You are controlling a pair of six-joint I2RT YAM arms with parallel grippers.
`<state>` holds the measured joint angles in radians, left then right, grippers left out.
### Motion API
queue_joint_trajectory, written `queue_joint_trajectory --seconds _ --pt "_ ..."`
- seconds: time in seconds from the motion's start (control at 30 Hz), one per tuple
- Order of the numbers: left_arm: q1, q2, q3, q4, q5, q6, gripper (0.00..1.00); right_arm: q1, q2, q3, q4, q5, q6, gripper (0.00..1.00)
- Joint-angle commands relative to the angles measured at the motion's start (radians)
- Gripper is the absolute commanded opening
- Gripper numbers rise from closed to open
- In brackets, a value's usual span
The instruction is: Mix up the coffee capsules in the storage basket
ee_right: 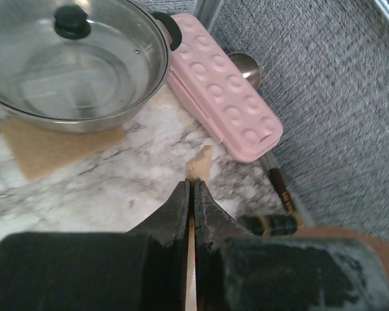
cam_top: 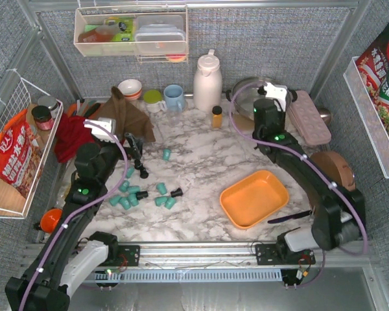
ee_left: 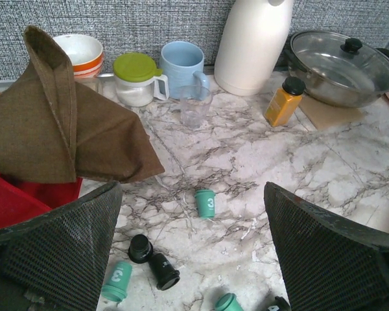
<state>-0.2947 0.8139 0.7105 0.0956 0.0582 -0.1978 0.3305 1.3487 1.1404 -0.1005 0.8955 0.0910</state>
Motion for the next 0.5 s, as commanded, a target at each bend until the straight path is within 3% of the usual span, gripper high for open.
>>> queue_joint_trajectory --seconds 0.0,0.2,0.43,0.47 --pt "0.000 -0.011 0.004 0.028 -0.008 0.007 0.99 -0.059 0.178 0.060 0.193 0.013 -0.322 0.00" --pt "-0.001 -0.024 0.004 0.026 -0.013 0.012 0.99 -0.131 0.486 0.206 0.210 -0.050 -0.592 0.00" --pt "0.000 -0.028 0.005 0.027 -0.012 0.012 0.99 -0.189 0.622 0.191 0.248 -0.217 -0.639 0.00" --pt "-0.001 -0.028 0.005 0.026 -0.012 0.012 0.99 -0.198 0.635 0.196 0.237 -0.221 -0.629 0.03"
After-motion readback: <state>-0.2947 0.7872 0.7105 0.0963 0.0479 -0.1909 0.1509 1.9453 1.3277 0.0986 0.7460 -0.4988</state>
